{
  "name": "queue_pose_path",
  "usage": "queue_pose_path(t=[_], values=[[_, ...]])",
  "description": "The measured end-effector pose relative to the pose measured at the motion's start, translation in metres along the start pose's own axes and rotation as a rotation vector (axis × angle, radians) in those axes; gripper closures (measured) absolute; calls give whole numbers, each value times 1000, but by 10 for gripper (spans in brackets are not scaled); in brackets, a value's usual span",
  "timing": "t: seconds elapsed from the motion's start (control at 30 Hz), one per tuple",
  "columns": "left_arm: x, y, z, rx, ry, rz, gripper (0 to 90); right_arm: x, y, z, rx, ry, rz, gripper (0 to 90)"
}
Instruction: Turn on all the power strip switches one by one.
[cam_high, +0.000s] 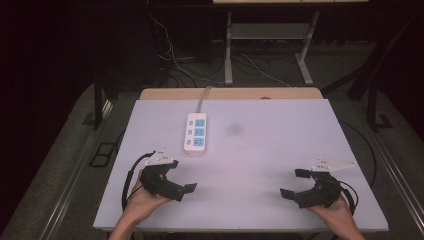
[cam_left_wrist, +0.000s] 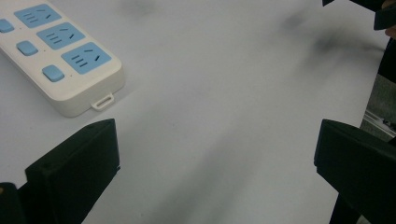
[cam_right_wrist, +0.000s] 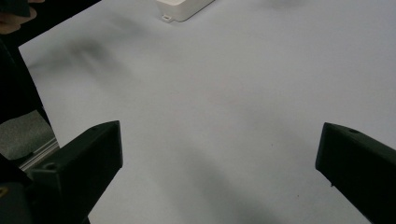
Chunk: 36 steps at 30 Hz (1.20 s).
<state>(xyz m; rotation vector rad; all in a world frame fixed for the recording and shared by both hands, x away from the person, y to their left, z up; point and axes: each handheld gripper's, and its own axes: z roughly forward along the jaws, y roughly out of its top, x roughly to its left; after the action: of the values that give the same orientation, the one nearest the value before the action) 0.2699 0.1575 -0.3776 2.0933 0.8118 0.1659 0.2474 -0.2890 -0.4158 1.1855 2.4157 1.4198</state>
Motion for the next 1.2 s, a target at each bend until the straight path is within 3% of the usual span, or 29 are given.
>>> queue_pose_path(t=[0.9,1.2], values=[[29,36,-4,34,22,21,0,-1,-1,-1,0,-9,-1,6],[39,53,2,49,22,38,0,-1,-1,0,4,-16,-1,6]])
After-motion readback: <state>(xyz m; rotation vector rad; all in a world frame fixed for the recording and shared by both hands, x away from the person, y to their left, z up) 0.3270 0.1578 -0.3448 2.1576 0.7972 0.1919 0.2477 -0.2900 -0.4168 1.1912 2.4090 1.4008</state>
